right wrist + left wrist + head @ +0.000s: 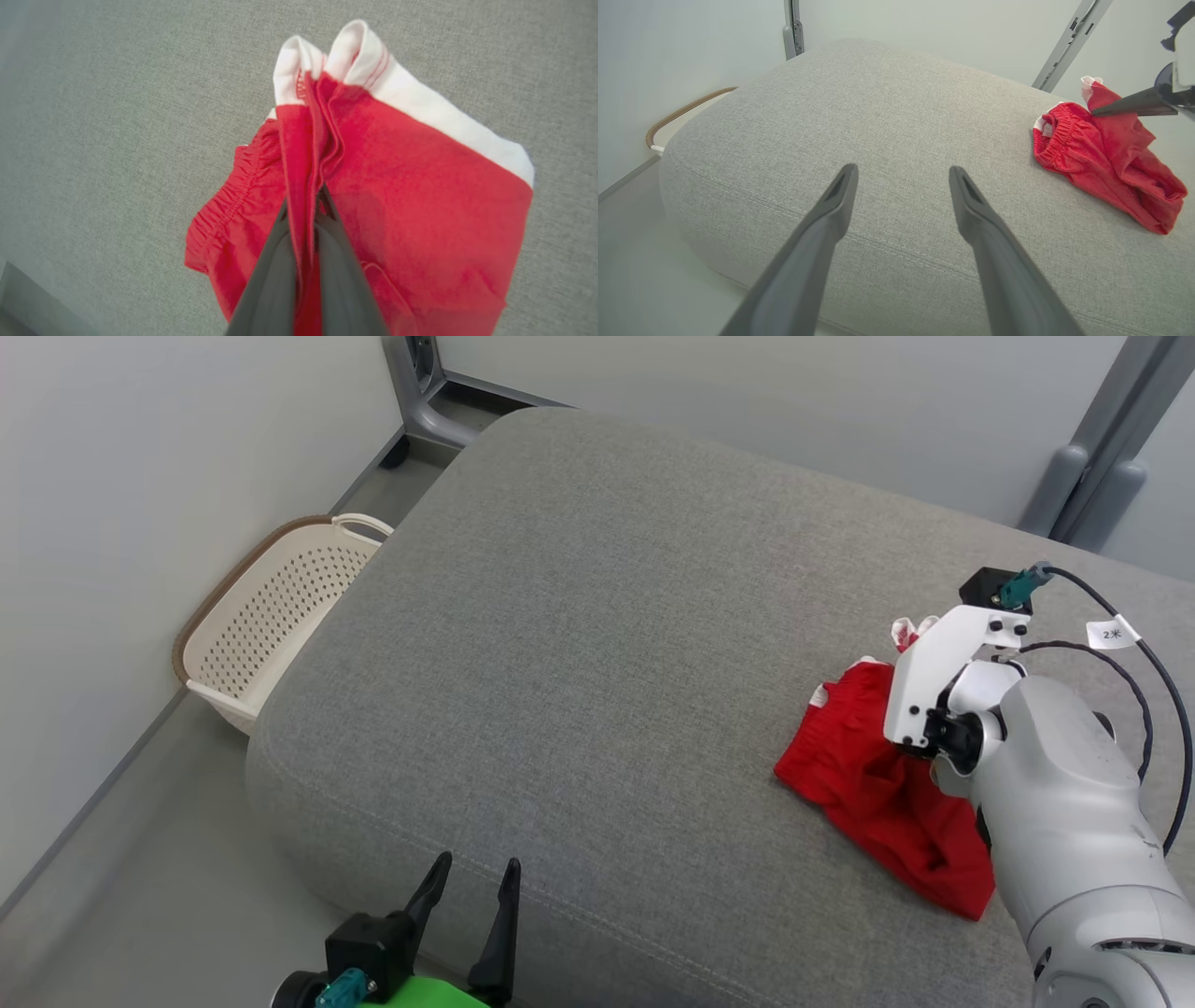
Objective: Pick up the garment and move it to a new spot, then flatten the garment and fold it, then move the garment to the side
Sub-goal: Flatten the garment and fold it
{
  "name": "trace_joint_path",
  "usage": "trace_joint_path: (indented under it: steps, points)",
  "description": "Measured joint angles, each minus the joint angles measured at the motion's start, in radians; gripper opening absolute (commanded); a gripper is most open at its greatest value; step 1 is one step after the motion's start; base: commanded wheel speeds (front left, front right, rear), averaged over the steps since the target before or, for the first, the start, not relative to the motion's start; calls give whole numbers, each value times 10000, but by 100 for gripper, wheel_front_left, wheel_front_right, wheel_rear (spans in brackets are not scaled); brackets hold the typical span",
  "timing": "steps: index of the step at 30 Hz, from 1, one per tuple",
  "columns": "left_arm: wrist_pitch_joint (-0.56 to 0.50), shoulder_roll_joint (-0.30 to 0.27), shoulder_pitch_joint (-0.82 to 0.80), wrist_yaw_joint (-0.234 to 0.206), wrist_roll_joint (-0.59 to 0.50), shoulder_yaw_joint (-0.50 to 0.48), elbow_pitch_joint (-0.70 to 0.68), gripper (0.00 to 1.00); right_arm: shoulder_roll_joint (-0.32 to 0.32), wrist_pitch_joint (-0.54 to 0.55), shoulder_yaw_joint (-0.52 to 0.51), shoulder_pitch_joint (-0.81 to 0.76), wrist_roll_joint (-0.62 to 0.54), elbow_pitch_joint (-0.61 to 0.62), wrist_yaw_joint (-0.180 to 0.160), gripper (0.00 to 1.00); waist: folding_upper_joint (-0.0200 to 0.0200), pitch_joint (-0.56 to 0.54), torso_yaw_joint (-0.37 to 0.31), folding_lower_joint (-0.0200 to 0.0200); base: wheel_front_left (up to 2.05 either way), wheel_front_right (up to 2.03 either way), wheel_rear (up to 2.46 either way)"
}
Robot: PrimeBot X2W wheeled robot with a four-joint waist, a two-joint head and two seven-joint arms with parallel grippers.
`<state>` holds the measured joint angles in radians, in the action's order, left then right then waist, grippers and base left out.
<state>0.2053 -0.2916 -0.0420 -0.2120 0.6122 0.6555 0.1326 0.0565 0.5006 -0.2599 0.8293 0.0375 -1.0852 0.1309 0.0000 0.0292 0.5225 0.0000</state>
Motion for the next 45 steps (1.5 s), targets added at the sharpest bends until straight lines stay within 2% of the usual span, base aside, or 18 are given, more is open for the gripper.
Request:
trace_joint_path:
  steps: [3, 4, 5, 11, 18, 22, 28, 32, 33, 34, 36, 45]
  points:
    - [69, 61, 0, -8, 2, -2, 10, 100, -19, -73, -15, 112, -123, -278, 0, 0, 0, 107, 40, 0, 0, 0, 0]
    - [81, 81, 0, -8, 12, -8, 15, 100, -23, -109, -19, 161, -155, -339, 0, 33, 0, 134, 52, 0, 0, 0, 0]
    - [86, 92, 0, -8, 15, -8, 23, 100, -25, -171, -31, 206, -163, -399, 0, 100, 0, 155, 61, 0, 0, 0, 0]
    - [117, 102, -13, -6, 31, -21, 119, 100, -48, -825, 198, 541, -8, -543, 0, 100, 0, 102, 35, 0, 0, 0, 0]
    - [-21, 44, -131, 100, 44, 107, 263, 100, -8, -1918, 995, 567, 635, -207, 0, 100, 0, -234, -106, 0, 0, 0, 0]
    - [-213, -88, -142, 174, 105, 196, 303, 100, 587, -3126, 1992, -154, 1106, 416, 0, 100, 0, -591, -275, 0, 0, 0, 0]
    - [-286, -217, -108, 169, 134, 194, 196, 100, 1191, -3745, 3126, -1051, 1850, 1143, 0, 100, 0, -842, -742, 0, 0, 0, 0]
    - [-293, -215, -101, 98, 151, 209, 109, 100, 1534, -3981, 3503, -1695, 2504, 1530, 0, 100, 0, -893, -1084, 0, 0, 0, 0]
    - [-295, -217, -100, 98, 153, 213, 102, 100, 1595, -3981, 3567, -1800, 2617, 1569, -2, 65, 0, -895, -1158, 0, 0, 0, 0]
    - [-293, -215, -99, 96, 165, 213, 102, 100, 1661, -3967, 3618, -1923, 2740, 1603, -2, 46, 0, -895, -1227, 0, 0, 0, 0]
    - [-295, -215, -101, 98, 178, 230, 100, 100, 1743, -3898, 3703, -2173, 2909, 1636, -2, 0, 0, -886, -1344, 0, 0, 0, 0]
    - [-295, -198, -157, 132, 180, 280, 127, 100, 1645, -3586, 4059, -2756, 3444, 1724, 0, 0, 0, -731, -1486, 0, 0, 0, 0]
